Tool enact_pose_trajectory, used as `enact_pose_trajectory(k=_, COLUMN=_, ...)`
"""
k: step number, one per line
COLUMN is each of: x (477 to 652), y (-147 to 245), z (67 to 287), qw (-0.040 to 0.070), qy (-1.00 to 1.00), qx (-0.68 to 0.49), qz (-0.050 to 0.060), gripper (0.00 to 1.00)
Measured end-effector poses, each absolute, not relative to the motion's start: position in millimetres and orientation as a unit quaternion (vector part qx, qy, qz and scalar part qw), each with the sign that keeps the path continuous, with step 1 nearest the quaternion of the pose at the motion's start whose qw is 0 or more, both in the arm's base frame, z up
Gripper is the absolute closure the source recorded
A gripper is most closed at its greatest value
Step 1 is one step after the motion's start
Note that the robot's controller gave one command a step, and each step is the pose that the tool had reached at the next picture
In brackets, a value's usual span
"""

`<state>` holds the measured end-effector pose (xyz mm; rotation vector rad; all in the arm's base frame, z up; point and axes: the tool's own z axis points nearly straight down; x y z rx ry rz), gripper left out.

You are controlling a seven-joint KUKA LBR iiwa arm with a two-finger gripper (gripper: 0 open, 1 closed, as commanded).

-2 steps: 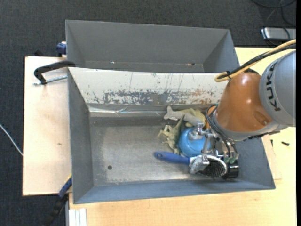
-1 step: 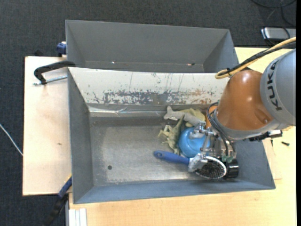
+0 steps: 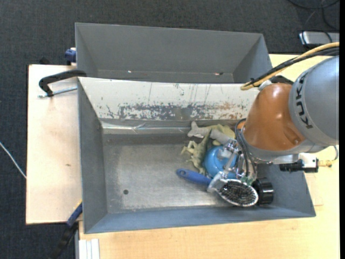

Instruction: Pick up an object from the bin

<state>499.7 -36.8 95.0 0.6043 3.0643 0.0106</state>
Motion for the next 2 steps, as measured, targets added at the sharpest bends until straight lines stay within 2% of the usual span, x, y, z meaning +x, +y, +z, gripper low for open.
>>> enact_pose_trajectory(k=1, x=501.0, y=-35.1, z=92.6, qw=0.010, qy=0.971, qx=0.241, qz=0.005, gripper=0.00)
enact_pose_trajectory(k=2, x=501.2, y=-35.3, z=93.9, qw=0.010, qy=0.970, qx=0.242, qz=0.005, gripper=1.00)
